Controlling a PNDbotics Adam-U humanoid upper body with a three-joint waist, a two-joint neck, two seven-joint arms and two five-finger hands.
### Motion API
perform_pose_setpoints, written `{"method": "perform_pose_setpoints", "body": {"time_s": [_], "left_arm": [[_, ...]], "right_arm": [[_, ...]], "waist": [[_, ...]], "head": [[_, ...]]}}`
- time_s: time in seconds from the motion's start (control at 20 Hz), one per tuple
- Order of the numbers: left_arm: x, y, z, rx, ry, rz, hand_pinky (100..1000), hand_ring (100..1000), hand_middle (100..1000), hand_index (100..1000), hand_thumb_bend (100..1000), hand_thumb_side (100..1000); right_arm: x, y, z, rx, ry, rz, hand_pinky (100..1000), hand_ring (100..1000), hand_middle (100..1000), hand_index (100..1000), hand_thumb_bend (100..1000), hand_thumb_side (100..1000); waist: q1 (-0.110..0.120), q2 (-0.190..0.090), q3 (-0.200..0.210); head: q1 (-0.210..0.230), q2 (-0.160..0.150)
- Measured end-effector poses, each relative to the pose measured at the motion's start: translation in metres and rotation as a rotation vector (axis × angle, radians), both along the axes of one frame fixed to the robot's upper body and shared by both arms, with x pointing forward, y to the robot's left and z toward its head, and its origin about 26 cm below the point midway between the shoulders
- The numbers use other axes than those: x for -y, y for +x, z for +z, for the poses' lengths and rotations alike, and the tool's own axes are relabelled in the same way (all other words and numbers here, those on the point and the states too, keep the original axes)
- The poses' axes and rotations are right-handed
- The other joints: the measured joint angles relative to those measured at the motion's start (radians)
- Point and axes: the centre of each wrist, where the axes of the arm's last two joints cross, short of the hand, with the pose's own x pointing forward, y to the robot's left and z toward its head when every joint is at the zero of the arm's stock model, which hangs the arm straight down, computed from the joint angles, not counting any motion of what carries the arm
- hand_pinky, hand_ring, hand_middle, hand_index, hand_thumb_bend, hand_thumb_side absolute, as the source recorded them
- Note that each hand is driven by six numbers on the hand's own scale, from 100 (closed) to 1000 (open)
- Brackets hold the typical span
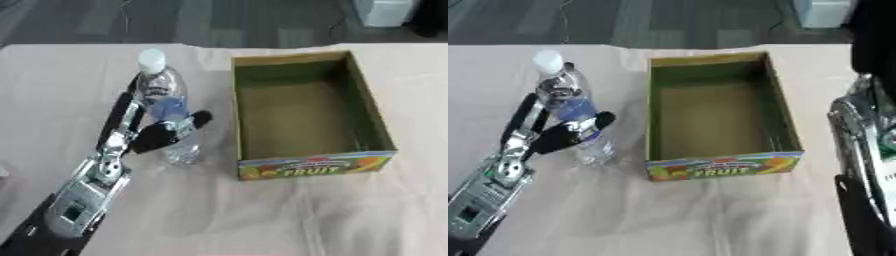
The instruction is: Pick up objects on the table and place them in the box.
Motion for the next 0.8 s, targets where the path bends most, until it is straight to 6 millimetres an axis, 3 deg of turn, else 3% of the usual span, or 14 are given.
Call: {"method": "perform_pose_setpoints", "body": {"time_s": [0.1,0.15,0.2,0.3,0.6,0.8], "left_arm": [[0.0,0.0,0.0001,-0.001,0.004,0.009,671,770,1000,1000,793,613],[0.0,0.0,0.0001,0.001,0.002,0.015,567,658,924,1000,793,520],[-0.0004,0.0001,0.0005,0.009,-0.005,0.03,509,598,879,1000,801,490],[-0.0007,0.0004,0.0011,0.039,-0.036,0.077,452,540,826,976,807,463],[0.0021,0.0011,0.0035,0.135,-0.131,0.198,397,483,732,831,792,441],[0.0051,0.0013,0.0036,0.168,-0.171,0.236,302,418,644,745,731,399]], "right_arm": [[0.0,0.0,0.0,0.0,0.0,0.0,769,858,923,927,100,1000],[0.0,0.0,0.0,0.0,0.0,0.0,769,859,923,926,100,1000],[0.0,0.0,0.0,0.0,0.0,0.0,769,859,923,926,100,1000],[0.0,0.0,0.0,0.0,0.001,0.0,769,859,923,926,100,1000],[-0.0001,0.0,0.0,-0.001,0.001,0.0,768,860,923,926,100,1000],[-0.0005,0.0,-0.0002,-0.002,0.004,0.002,768,860,923,926,100,1000]], "waist": [[0.0,0.0,0.0],[0.0,0.0,0.0],[0.0,0.0,0.0],[0.0,0.0,-0.001],[0.0,0.0,-0.005],[0.0,0.0,-0.007]], "head": [[-0.003,0.0],[-0.003,0.0],[-0.003,0.0],[-0.004,0.001],[-0.004,0.001],[-0.004,0.002]]}}
